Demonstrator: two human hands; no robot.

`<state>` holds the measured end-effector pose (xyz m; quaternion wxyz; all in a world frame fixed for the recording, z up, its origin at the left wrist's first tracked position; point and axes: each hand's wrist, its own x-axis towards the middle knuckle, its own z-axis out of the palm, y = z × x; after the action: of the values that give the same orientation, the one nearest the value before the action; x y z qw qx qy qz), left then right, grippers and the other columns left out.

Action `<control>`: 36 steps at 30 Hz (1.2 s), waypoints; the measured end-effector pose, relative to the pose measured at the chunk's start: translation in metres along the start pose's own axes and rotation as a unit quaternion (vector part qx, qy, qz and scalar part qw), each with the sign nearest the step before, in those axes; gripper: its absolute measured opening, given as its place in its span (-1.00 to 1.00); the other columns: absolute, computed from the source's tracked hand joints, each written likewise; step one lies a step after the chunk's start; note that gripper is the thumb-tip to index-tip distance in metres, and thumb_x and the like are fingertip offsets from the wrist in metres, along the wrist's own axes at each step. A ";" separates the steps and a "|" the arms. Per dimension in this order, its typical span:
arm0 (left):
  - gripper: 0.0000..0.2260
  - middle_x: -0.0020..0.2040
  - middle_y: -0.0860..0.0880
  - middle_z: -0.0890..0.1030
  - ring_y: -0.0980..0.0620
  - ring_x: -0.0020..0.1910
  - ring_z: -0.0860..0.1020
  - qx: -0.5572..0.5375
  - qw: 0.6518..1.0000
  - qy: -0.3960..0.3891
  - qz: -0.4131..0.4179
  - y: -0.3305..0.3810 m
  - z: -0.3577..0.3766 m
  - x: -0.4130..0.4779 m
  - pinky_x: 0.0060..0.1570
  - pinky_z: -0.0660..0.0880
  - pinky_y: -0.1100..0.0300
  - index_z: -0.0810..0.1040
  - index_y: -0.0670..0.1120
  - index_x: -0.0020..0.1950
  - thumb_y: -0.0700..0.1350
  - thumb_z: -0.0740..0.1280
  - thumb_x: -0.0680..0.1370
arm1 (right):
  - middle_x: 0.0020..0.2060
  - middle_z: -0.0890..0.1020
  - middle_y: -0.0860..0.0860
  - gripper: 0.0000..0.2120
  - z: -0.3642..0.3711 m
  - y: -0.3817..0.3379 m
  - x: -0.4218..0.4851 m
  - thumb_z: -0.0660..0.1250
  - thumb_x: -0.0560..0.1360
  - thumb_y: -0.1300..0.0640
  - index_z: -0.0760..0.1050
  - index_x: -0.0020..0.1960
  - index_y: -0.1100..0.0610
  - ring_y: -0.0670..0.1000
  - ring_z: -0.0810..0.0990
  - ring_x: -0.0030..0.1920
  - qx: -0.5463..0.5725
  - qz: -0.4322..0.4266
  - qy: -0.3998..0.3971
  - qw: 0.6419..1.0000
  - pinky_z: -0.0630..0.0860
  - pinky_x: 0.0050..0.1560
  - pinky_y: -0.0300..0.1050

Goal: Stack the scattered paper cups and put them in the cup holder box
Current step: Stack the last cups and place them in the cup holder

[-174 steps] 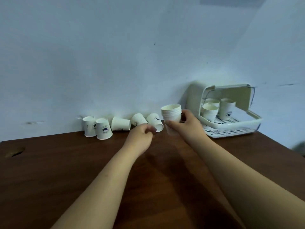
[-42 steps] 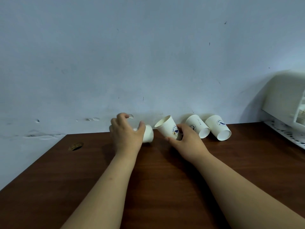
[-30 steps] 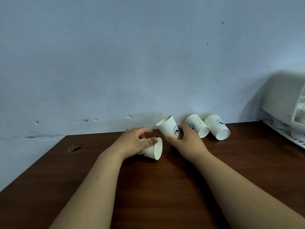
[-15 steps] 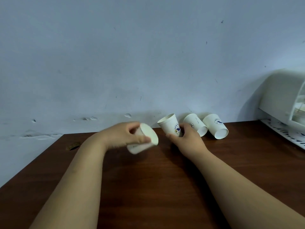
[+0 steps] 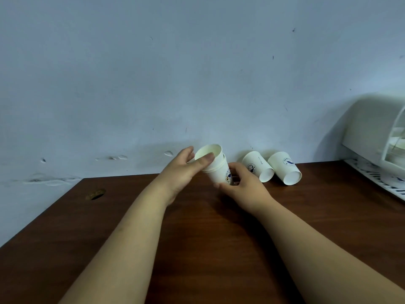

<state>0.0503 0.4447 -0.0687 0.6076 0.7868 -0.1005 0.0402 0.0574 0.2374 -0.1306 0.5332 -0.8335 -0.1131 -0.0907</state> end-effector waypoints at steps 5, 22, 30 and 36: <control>-0.42 0.52 0.20 0.50 0.30 0.37 0.52 0.017 1.000 0.013 0.012 0.000 0.007 -0.002 0.45 0.31 0.22 0.44 0.17 0.64 0.23 0.41 0.64 | 0.13 0.70 -0.18 -0.51 0.001 0.001 0.001 0.61 0.48 -0.07 0.53 0.35 -0.14 -0.20 0.68 0.08 0.000 0.002 0.005 1.000 0.60 0.19 -0.14; -0.30 0.31 0.06 0.63 0.19 0.17 0.65 0.014 0.995 0.103 -0.012 -0.022 0.017 0.005 0.01 0.57 0.25 0.48 0.07 0.52 0.11 0.67 0.44 | 0.40 0.49 0.18 -0.54 -0.029 0.010 0.013 0.38 0.55 0.10 0.53 0.45 0.06 0.28 0.45 0.35 -0.345 0.017 0.163 0.924 0.42 0.35 0.15; -0.41 0.27 0.02 0.62 0.17 0.10 0.63 0.006 0.984 0.176 -0.025 -0.023 0.011 0.009 -0.06 0.54 0.23 0.50 -0.01 0.44 0.04 0.64 0.49 | 0.27 0.45 0.17 -0.63 -0.022 0.013 0.016 0.44 0.56 0.22 0.42 0.30 0.22 0.28 0.54 0.20 -0.267 0.052 0.158 0.949 0.43 0.14 0.06; -0.43 0.30 -0.06 0.58 -0.02 0.16 0.62 -0.046 0.945 0.323 -0.018 -0.016 0.001 0.013 0.01 0.59 0.14 0.40 -0.12 0.50 0.08 0.49 0.60 | 0.41 0.41 -0.01 -0.35 -0.019 0.001 0.009 0.54 0.49 0.10 0.45 0.54 0.13 -0.11 0.48 0.32 -0.124 0.024 0.048 0.991 0.30 0.33 -0.30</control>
<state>0.0662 0.4468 -0.0820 0.6439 0.7043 0.1139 0.2764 0.0654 0.2203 -0.1213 0.4324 -0.8904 -0.0550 -0.1313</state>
